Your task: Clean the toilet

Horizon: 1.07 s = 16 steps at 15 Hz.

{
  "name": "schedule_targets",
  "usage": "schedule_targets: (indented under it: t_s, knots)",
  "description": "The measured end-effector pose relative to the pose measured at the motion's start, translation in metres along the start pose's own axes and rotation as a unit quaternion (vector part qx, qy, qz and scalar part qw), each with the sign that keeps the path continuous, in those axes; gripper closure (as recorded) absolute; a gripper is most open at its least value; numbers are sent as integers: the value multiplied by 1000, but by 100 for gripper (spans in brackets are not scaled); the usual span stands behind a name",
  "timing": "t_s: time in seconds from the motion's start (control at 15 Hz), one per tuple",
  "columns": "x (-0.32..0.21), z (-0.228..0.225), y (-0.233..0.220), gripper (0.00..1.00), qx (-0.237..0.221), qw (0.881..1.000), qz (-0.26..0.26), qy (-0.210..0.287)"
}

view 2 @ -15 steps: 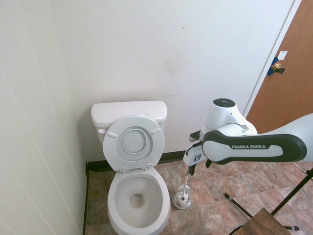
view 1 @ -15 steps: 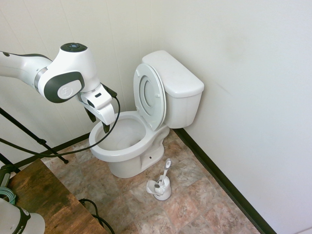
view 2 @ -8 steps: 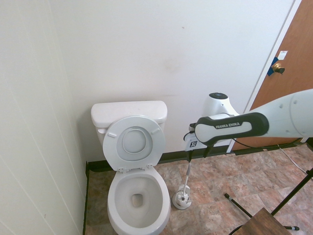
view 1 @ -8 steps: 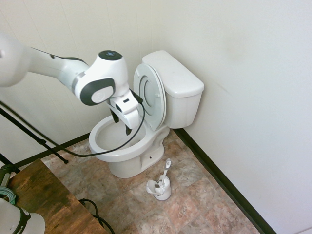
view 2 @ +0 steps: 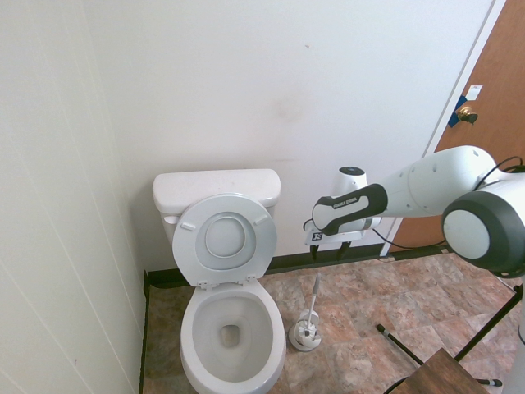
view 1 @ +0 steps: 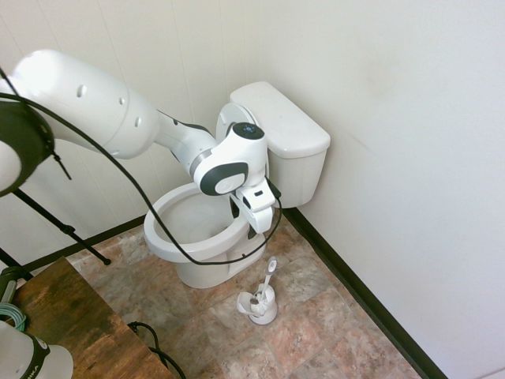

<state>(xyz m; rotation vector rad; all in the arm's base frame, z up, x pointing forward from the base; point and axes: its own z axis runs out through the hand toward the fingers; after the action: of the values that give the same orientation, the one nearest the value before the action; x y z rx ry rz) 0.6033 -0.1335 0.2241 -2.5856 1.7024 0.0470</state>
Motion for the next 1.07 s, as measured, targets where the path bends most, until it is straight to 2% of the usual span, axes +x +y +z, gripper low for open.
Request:
schedule_targets:
  t_s: [0.07, 0.4, 1.07]
  knots:
    - [9, 5, -12, 0, 8, 1000, 4, 1]
    - [39, 24, 1, 0, 18, 999, 37, 6]
    - [92, 152, 7, 0, -5, 996, 94, 3]
